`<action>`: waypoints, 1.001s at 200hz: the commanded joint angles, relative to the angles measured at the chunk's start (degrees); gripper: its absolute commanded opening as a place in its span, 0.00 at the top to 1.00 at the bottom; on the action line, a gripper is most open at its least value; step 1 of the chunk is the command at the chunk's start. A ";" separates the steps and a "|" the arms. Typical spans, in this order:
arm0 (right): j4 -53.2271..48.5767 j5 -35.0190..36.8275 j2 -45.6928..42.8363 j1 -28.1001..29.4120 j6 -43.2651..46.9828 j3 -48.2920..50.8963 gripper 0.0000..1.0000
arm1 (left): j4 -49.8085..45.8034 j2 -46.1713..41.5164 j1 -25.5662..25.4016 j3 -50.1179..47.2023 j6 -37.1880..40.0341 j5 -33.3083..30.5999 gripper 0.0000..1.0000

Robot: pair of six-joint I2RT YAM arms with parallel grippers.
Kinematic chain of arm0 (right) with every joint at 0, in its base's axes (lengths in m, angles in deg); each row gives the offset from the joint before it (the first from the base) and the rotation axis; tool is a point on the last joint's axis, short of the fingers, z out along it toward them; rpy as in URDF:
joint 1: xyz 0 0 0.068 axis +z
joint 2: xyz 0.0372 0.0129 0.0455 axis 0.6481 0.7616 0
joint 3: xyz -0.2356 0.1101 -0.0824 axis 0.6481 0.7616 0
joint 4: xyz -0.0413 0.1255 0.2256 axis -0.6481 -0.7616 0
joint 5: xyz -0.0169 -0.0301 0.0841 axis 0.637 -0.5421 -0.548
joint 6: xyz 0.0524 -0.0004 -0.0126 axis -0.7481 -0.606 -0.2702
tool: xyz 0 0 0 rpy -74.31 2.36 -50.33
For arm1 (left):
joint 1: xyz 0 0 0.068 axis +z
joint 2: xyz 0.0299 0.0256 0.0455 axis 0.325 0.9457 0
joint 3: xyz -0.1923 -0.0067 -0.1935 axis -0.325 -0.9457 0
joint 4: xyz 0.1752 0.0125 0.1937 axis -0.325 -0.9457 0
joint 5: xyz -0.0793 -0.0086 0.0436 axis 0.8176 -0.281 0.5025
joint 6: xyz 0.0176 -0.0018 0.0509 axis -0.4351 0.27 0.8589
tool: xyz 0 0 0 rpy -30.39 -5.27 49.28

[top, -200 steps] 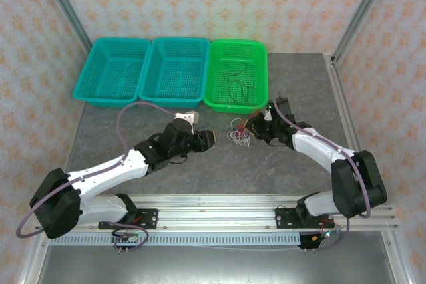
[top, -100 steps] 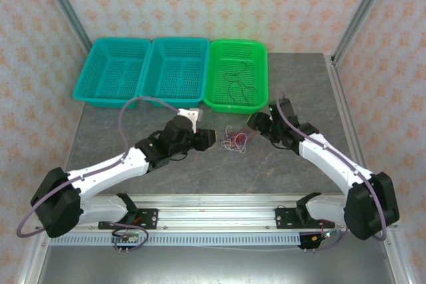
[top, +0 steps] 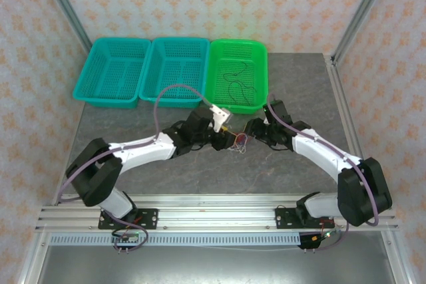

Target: Untangle the cables

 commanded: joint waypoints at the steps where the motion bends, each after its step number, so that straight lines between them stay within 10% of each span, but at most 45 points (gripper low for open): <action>1: -2.04 2.57 -2.29 -0.10 1.47 -0.61 0.47 | 2.35 5.11 1.44 6.19 13.02 5.88 0.49; 128: -6.52 4.81 -9.27 -3.22 -1.32 -0.37 0.46 | -2.41 23.03 4.99 18.35 19.77 22.60 0.62; 160: -6.17 4.06 -9.28 -3.19 -2.11 -0.60 0.46 | -2.84 25.44 5.04 20.28 19.79 21.60 0.73; 180: -6.09 3.67 -9.26 -3.26 -2.33 -0.33 0.46 | -0.95 25.36 5.04 19.96 18.50 21.75 1.00; 200: -5.15 2.72 -8.91 -3.14 -2.22 0.97 0.46 | 1.94 23.40 5.12 18.82 15.57 23.11 1.00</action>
